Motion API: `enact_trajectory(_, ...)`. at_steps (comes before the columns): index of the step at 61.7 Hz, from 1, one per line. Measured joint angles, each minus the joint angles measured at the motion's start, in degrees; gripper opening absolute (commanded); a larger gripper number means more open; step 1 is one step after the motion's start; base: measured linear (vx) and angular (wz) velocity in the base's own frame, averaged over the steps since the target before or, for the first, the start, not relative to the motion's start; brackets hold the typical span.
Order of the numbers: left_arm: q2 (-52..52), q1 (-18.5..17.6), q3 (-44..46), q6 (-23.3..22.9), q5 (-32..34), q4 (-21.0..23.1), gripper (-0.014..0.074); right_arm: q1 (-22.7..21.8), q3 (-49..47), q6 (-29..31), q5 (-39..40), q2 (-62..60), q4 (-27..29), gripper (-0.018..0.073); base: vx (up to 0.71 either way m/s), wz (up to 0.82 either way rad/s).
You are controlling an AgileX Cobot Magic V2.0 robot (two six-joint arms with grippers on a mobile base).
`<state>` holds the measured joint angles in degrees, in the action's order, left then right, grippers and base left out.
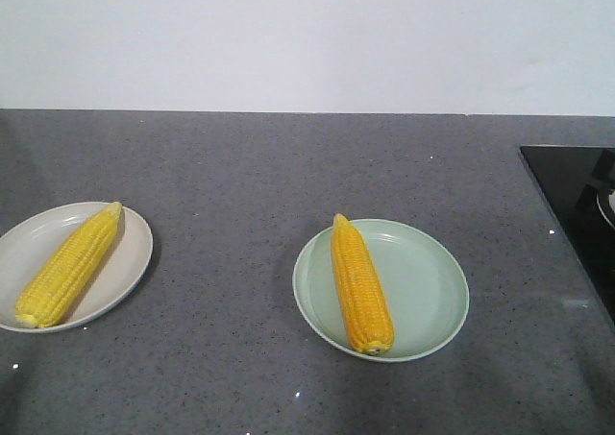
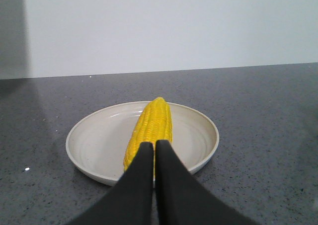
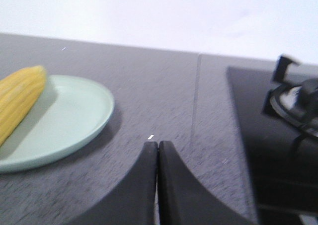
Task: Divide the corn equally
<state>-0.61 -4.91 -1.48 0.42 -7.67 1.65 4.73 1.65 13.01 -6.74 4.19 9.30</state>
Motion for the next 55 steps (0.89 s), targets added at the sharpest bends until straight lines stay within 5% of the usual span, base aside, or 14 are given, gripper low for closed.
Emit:
enact_trajectory(19, 0.00, 0.00, -0.04, 0.00, -0.16, 0.00, -0.0006, -7.67, 0.00, -0.75, 1.49, -4.87, -0.98, -0.0006, 0.00, 0.00)
enact_trajectory(55, 0.00, 0.00, -0.04, 0.00, -0.16, 0.00, -0.0006, -8.18, 0.00, -5.88, 3.74, -4.90, -0.98, -0.0003, 0.00, 0.00)
